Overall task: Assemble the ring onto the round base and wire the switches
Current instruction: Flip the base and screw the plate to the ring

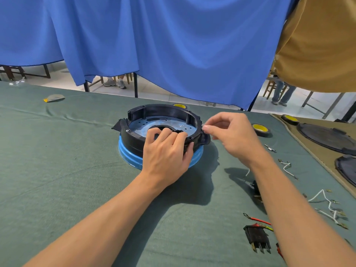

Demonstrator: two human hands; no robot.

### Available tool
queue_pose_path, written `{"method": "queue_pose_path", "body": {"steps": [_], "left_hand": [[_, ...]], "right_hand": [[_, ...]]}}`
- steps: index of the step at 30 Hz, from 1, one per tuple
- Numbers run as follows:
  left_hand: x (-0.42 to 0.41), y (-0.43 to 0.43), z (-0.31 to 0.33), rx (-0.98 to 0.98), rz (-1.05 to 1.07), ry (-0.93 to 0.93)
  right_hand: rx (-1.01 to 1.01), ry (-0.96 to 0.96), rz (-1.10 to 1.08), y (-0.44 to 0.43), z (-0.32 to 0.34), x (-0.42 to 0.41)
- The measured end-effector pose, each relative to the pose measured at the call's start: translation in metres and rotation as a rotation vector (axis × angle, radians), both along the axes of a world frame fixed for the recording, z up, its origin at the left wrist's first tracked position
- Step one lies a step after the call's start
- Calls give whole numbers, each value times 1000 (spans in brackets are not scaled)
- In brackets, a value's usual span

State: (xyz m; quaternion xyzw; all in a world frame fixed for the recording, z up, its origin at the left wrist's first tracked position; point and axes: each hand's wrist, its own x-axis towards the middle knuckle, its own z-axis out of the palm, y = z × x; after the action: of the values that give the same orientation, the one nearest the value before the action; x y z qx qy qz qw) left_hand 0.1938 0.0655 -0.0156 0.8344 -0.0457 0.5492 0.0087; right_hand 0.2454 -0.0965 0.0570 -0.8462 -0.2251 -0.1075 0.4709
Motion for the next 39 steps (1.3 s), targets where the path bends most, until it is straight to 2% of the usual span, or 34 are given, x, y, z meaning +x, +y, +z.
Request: {"method": "queue_pose_path", "body": {"steps": [5,16,26,31,35,39], "left_hand": [[-1,2,0,13,-2,25],[-1,0,0,-14,-14,18],[-2,0,1,-35,-23,27],[-3,-1,2,-43,-39,26],[-4,0,2,-43,-38,41],[-5,-1,3,-49,-41,57]], "right_hand": [[-134,-57,82,16,5,-14],[-294,-220,100,25,-1,-11],[-323,-263,86,25,-1,-10],[-422,-262,143,22,3,-12],[-371,-295,63,19,3,-12],[-456,-232,86,17,0,-13]]}}
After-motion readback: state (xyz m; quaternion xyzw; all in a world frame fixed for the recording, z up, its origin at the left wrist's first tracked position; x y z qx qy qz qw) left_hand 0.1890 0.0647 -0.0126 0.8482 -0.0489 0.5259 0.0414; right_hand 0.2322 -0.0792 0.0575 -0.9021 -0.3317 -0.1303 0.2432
